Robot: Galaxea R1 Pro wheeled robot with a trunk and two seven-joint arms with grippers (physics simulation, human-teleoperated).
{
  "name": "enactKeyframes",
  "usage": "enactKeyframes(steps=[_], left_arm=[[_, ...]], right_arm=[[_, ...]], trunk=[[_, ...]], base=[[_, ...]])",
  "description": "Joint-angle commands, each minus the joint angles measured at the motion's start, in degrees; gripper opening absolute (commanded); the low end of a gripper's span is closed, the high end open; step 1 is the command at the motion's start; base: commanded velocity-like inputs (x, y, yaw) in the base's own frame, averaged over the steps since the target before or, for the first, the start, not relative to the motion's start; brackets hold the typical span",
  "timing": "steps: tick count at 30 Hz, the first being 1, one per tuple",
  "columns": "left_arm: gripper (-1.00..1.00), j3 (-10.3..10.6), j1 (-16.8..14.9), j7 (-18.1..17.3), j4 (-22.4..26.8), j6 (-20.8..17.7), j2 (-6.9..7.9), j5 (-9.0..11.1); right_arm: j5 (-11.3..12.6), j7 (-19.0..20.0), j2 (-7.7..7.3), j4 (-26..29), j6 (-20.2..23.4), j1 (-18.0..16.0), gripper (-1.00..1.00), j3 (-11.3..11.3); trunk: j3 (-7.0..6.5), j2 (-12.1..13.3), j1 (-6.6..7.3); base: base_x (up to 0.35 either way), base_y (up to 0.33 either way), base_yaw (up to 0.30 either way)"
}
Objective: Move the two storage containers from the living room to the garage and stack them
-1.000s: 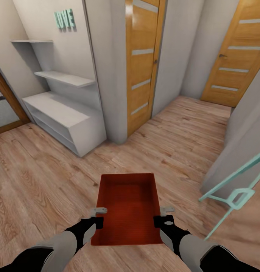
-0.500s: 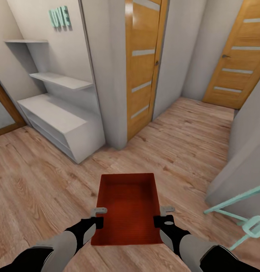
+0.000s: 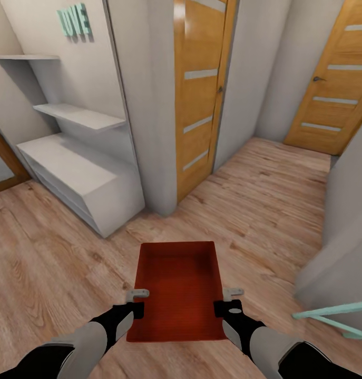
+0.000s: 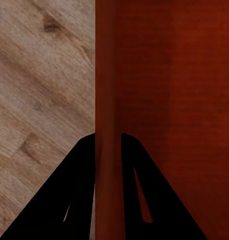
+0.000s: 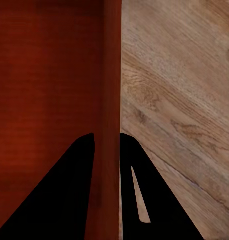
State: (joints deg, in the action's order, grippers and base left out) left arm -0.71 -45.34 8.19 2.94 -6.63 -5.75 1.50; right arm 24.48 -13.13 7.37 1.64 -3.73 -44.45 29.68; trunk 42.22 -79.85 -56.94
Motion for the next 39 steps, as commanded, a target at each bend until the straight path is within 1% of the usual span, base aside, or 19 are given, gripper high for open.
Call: enactKeyframes(steps=[1, 39], left_arm=[[-1.00, 1.2, 0.0, 0.5, 0.3, 0.6, 1.38, -0.5], [-1.00, 1.2, 0.0, 0.5, 0.3, 0.6, 1.36, -0.6]], right_arm=[[1.3, -0.1, 0.01, -1.1, -0.2, 0.0, -1.00, -0.1], [1.3, -0.1, 0.01, -1.1, -0.2, 0.0, -1.00, -0.1]], trunk=[[0.04, 0.0, -0.03], [0.04, 0.0, -0.03]], base=[[0.323, 0.000, -0.053], [0.323, 0.000, -0.178]])
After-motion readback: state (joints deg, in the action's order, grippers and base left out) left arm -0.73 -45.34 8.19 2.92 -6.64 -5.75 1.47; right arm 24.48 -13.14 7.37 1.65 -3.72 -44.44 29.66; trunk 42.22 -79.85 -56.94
